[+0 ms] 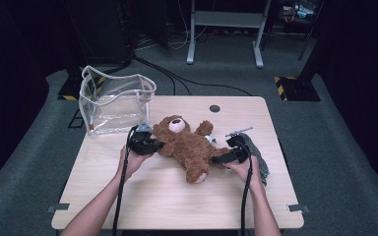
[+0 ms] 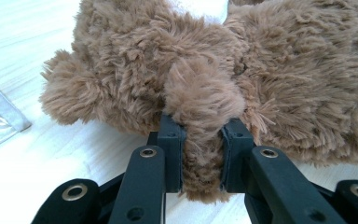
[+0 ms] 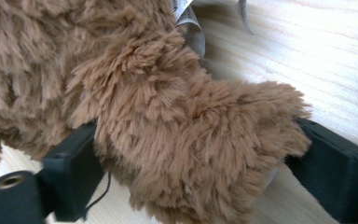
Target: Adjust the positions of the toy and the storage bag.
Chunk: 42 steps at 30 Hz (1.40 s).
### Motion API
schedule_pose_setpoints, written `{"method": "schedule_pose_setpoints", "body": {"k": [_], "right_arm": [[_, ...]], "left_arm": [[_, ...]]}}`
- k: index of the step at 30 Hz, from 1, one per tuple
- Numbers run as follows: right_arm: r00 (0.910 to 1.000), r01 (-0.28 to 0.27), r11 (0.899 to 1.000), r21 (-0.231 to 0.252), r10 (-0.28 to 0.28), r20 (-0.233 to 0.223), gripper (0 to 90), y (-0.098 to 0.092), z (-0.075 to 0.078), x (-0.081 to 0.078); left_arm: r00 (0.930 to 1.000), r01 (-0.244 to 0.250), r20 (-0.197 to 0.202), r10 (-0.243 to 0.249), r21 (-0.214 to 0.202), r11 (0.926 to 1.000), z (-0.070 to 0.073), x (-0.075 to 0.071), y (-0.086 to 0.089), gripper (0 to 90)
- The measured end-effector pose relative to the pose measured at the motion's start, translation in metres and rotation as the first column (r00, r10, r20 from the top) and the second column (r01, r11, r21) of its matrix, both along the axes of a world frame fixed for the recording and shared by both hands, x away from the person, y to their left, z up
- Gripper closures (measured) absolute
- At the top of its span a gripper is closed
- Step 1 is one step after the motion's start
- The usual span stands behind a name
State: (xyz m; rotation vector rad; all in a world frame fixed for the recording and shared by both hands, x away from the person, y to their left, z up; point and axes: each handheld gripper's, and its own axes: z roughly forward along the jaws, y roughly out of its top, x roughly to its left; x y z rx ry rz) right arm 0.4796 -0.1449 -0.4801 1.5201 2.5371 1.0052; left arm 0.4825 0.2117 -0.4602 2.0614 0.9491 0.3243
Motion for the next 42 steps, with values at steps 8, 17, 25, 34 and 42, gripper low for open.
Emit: {"method": "schedule_pose_setpoints", "body": {"k": [8, 17, 25, 34, 42], "right_arm": [[0.9996, -0.020, 1.000, -0.012, 0.020, 0.020, 32.6, 0.001, -0.002, 0.000], [0.9974, -0.046, 0.998, -0.031, 0.047, 0.054, 60.9, 0.002, 0.001, -0.004], [0.9974, -0.003, 0.997, -0.079, 0.008, 0.071, 42.9, 0.004, 0.008, -0.006], [0.9893, -0.006, 0.989, -0.149, 0.028, 0.143, 34.4, 0.015, 0.020, -0.016], [0.9847, -0.061, 0.984, -0.167, 0.087, 0.151, 55.8, 0.029, 0.024, -0.022]], "left_arm": [[0.9998, -0.005, -0.017, 0.004, -0.026, 0.9997, -0.002, 0.002, 0.000, 74.6], [1.0000, 0.001, -0.003, -0.001, -0.026, 0.9997, 0.002, 0.002, -0.002, 75.5], [0.9998, 0.008, 0.020, -0.007, -0.022, 0.9997, 0.010, 0.003, -0.002, 75.5], [0.9998, -0.006, 0.020, 0.006, -0.023, 0.9997, 0.010, 0.006, 0.004, 75.5], [0.9993, -0.027, 0.025, 0.028, -0.017, 0.9995, 0.010, 0.014, 0.009, 75.9]]}}
